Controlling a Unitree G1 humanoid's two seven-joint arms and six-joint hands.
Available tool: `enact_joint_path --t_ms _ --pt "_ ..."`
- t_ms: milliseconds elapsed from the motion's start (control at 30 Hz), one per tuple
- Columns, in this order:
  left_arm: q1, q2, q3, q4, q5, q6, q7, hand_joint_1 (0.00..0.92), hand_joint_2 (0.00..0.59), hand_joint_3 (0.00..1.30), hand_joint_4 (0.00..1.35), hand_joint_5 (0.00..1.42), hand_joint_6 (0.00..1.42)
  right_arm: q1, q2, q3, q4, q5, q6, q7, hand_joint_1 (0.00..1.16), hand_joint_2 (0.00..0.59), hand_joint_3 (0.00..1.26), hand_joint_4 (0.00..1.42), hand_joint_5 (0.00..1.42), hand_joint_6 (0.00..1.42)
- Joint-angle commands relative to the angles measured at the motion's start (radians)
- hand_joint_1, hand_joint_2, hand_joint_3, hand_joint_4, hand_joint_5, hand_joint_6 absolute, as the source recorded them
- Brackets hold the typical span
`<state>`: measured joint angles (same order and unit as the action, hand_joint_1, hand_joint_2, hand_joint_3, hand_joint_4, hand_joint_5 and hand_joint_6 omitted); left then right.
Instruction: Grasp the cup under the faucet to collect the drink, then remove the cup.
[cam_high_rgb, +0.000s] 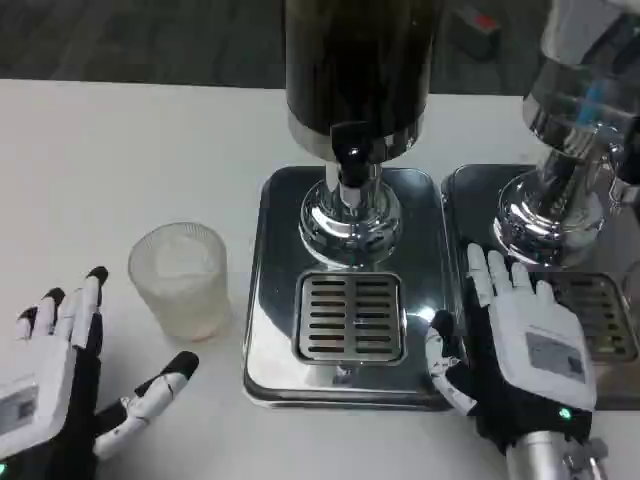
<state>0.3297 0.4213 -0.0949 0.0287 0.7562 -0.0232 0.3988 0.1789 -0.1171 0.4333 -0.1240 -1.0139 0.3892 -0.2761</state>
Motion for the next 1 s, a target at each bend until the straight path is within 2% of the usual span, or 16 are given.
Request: enact_joint_path --t_ms 33,367,467,667,867,1000 --pt "0.012 0.005 0.004 0.001 0.003 0.007 -0.004 0.0 0.14 0.0 0.0 0.0 0.0 -0.004 0.007 -0.001 0.007 0.009 -0.001 -0.004 0.37 0.577 0.0 0.0 0.0 0.0" --pt "0.01 0.004 0.005 0.004 -0.001 0.001 0.001 0.0 0.138 0.0 0.0 0.0 0.0 -0.004 0.008 -0.004 0.007 0.012 0.002 -0.001 0.37 0.577 0.0 0.0 0.0 0.0" --pt "0.011 0.003 0.017 0.007 0.003 -0.018 0.046 0.0 0.137 0.0 0.0 0.0 0.0 -0.009 0.004 -0.006 0.009 0.015 0.0 0.005 0.38 0.577 0.01 0.0 0.0 0.0" --pt "0.002 0.007 0.08 0.003 -0.042 -0.126 0.157 0.0 0.079 0.0 0.0 0.0 0.0 -0.02 -0.001 -0.008 0.008 0.007 0.009 0.014 0.38 0.577 0.01 0.0 0.0 0.0" --pt "-0.075 0.032 0.099 0.096 -0.096 -0.199 0.137 0.0 0.028 0.0 0.0 0.0 0.0 -0.014 0.004 -0.012 0.005 0.005 0.018 0.004 0.38 0.577 0.01 0.0 0.0 0.0" --pt "-0.147 0.037 0.101 0.217 -0.21 -0.307 0.083 0.0 0.0 0.0 0.0 0.0 0.0 -0.009 0.015 -0.011 0.007 0.005 0.025 -0.008 0.38 0.577 0.01 0.0 0.0 0.0"
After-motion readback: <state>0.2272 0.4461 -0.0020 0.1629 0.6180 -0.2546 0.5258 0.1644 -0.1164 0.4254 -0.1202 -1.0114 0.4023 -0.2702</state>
